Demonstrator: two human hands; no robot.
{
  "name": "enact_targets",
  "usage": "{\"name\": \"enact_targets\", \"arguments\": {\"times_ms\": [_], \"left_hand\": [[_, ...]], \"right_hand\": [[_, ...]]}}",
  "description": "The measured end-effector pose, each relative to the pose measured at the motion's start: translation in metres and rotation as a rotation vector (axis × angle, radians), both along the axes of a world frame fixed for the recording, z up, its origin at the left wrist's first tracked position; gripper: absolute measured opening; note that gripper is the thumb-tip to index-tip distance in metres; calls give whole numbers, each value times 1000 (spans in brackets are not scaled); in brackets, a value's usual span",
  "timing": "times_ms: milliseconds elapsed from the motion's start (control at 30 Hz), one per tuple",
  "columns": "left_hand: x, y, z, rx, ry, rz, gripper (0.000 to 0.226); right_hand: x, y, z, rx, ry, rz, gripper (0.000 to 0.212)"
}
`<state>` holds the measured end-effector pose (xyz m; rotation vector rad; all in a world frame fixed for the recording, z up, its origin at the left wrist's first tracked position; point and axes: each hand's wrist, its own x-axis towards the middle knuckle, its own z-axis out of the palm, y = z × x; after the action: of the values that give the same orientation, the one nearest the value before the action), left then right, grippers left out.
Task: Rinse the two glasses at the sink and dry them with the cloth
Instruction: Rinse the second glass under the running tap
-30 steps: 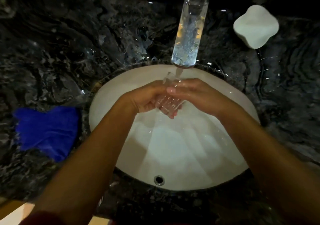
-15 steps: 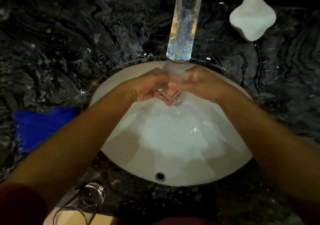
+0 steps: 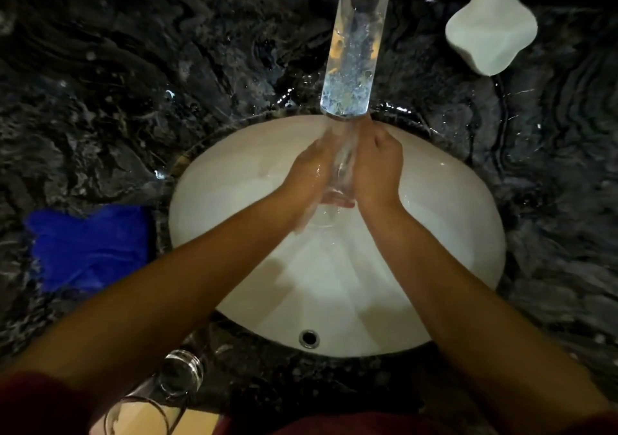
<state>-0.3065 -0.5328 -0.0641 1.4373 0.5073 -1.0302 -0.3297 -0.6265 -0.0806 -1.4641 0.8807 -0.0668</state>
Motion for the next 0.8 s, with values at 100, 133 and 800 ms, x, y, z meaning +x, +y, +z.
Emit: {"name": "enact_targets", "arguments": {"times_ms": [100,133,800], "left_hand": [[-7,-5,1,81,-209,47,37],[-7,-6,2,108,-267,54,30],[-9,12,-1,-124,83,109,77]], "right_hand": [[2,16,-4,20,57,-58,36],[0,20,-5,-14,65,-34,38],[-1,6,11,140,199,160,24]]}}
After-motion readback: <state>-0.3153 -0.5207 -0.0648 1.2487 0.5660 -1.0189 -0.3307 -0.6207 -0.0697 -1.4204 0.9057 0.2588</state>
